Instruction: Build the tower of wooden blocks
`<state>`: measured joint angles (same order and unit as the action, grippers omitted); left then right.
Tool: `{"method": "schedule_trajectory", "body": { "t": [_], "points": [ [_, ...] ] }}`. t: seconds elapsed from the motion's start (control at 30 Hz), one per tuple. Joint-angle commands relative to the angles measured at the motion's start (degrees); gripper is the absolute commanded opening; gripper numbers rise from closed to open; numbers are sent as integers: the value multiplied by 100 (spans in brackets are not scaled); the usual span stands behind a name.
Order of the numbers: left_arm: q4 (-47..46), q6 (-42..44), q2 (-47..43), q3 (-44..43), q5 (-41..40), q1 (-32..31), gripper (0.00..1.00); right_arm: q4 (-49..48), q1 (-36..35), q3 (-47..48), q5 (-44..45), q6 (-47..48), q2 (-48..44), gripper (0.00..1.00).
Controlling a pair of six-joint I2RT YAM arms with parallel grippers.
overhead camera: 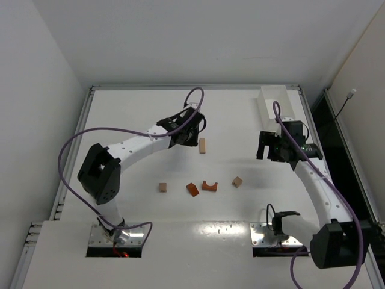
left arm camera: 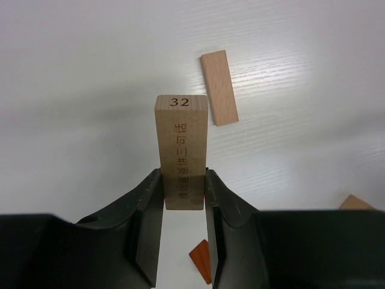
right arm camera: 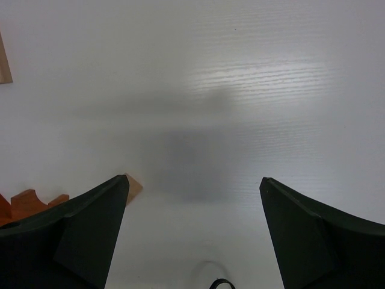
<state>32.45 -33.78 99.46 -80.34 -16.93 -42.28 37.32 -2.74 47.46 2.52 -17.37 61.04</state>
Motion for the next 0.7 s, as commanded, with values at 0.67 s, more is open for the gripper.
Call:
{"method": "schedule_trajectory", "body": {
  "t": [0.67],
  "points": [
    [95, -409, 1533, -888, 400, 616, 0, -331, 28, 879, -288, -223, 883, 86]
  ]
}}
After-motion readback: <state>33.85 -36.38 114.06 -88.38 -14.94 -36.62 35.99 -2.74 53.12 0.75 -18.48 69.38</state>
